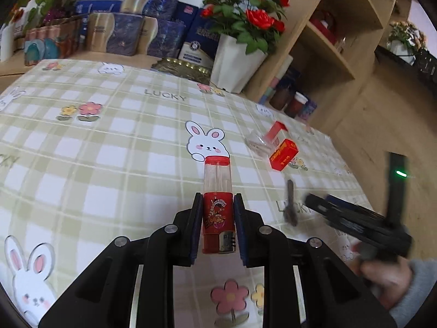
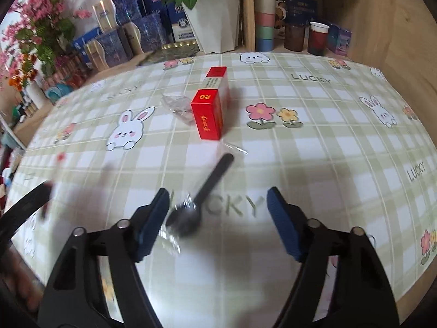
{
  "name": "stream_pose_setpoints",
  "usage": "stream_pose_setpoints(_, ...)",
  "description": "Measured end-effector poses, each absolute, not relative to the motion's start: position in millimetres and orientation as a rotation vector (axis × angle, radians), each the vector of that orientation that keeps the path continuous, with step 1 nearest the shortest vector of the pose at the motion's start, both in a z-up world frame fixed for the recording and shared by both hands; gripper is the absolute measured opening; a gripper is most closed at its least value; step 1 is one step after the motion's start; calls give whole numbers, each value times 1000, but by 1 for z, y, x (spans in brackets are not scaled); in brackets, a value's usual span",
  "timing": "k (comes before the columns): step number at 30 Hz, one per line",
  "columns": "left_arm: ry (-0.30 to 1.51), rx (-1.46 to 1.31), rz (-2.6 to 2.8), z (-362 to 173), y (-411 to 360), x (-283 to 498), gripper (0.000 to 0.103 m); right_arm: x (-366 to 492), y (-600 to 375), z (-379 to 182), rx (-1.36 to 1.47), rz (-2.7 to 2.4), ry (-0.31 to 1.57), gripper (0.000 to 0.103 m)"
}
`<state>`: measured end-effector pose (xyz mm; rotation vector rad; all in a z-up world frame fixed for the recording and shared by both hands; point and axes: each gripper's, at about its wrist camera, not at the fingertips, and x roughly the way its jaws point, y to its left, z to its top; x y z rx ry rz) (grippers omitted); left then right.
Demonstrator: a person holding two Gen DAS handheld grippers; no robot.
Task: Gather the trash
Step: 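Grasp the black wrapped fork with the right tool while the left tool holds the lighter, then carry the lighter and fork down over the bin with both tools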
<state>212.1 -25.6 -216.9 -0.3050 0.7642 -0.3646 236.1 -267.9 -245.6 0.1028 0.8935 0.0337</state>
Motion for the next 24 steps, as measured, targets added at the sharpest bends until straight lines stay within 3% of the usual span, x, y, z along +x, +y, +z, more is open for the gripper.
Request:
stream_pose_setpoints(5,739,-258,-371,-199,-8,199,22,264,-249,-259,107,-14,947,66)
stream_pose_setpoints(11,750,-172,-399,-189,2,185,22,266,-235,-268,44,-35,995,46)
stream_pose_setpoints(16,738,-106,-435,-177,10,155,22,257,-240,-264,35,33,1040,14)
stream_pose_setpoints(24,756,-157,-461,-168,19,128,22,205,-267,-243,168,118,952,13)
